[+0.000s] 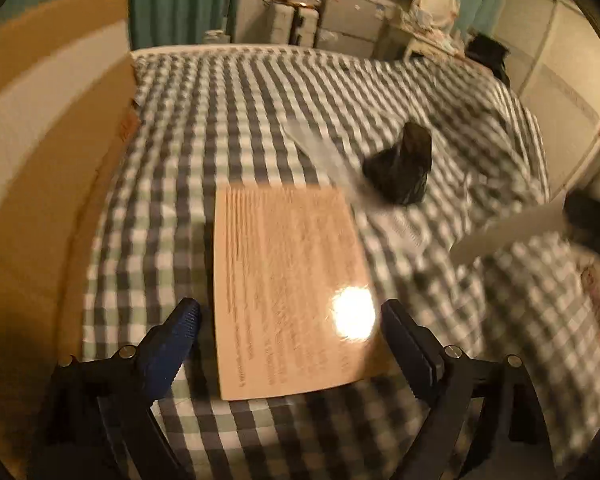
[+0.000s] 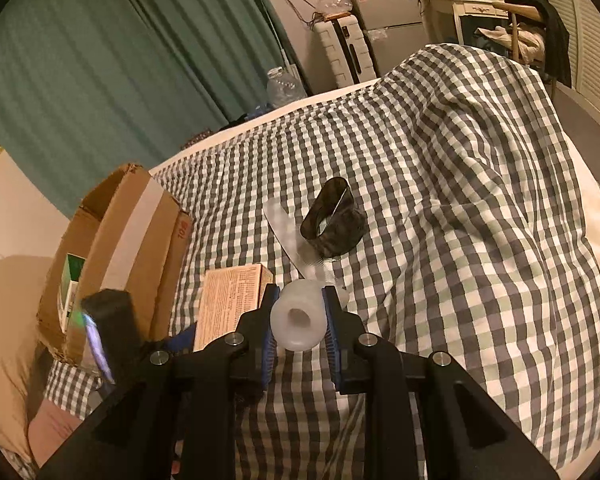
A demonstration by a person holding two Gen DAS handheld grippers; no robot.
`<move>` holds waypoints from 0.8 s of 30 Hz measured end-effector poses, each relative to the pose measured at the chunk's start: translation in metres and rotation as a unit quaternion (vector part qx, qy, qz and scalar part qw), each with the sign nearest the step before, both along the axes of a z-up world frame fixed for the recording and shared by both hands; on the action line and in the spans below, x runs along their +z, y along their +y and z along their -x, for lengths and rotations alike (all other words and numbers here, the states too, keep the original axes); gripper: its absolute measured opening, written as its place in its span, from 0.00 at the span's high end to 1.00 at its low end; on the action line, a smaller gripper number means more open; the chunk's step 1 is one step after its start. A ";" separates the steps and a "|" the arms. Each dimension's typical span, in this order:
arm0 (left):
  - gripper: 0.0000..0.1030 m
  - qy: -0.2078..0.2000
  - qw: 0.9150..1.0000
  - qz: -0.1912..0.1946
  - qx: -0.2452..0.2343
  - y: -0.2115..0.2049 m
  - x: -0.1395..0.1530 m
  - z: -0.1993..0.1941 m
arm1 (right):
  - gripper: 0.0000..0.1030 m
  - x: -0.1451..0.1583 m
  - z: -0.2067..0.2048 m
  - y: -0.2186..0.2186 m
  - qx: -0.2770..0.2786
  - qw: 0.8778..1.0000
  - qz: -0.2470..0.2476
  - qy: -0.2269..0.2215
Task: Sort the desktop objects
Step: 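Carry the small box into the box with the left tool while the right carries the tube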
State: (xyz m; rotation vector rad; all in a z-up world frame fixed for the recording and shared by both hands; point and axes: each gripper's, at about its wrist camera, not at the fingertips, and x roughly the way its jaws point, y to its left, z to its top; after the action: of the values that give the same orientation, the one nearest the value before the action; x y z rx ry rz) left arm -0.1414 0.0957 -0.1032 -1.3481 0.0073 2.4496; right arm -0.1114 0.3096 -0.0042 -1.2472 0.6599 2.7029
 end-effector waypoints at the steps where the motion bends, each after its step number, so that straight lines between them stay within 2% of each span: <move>1: 0.10 0.002 1.000 0.007 -0.004 0.002 -0.004 0.000 | 0.80 -0.001 0.001 0.000 0.001 1.000 0.001 -0.002; 2: 0.10 0.012 1.000 0.018 -0.011 0.005 -0.008 -0.002 | 0.80 -0.002 0.001 0.001 0.002 1.000 0.003 -0.003; 4: 0.21 0.036 0.999 0.031 -0.020 0.007 -0.008 -0.007 | 0.80 -0.005 0.002 0.001 0.002 1.000 0.005 -0.008; 9: 0.22 0.038 0.999 0.005 -0.021 0.000 0.000 -0.007 | 0.80 -0.003 0.001 -0.002 0.006 1.000 -0.004 -0.007; 11: 0.22 0.051 0.999 -0.004 -0.016 -0.006 0.013 -0.014 | 0.80 0.000 0.000 -0.005 0.009 1.000 -0.008 -0.003; 15: 0.22 0.080 0.996 -0.042 -0.012 -0.022 0.052 -0.034 | 0.80 0.014 -0.011 -0.022 0.021 1.000 -0.016 0.009; 18: 0.23 0.111 0.991 -0.069 -0.012 -0.035 0.088 -0.050 | 0.80 0.038 -0.021 -0.044 0.041 0.998 -0.017 0.034; 21: 0.23 0.153 0.983 -0.100 0.008 -0.058 0.131 -0.062 | 0.80 0.070 -0.024 -0.069 0.070 0.995 -0.011 0.065; 23: 0.24 0.187 0.977 -0.100 0.034 -0.079 0.158 -0.072 | 0.80 0.090 -0.023 -0.087 0.090 0.992 -0.008 0.085; 24: 0.39 0.198 0.974 -0.104 0.043 -0.093 0.170 -0.074 | 0.80 0.103 -0.020 -0.102 0.109 0.989 -0.011 0.098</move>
State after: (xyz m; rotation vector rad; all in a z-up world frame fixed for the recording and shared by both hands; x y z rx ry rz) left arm -0.0671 0.0031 0.0665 -0.7731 -0.2066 2.6637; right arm -0.0913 0.2077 0.0991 -1.1184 0.5379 3.0312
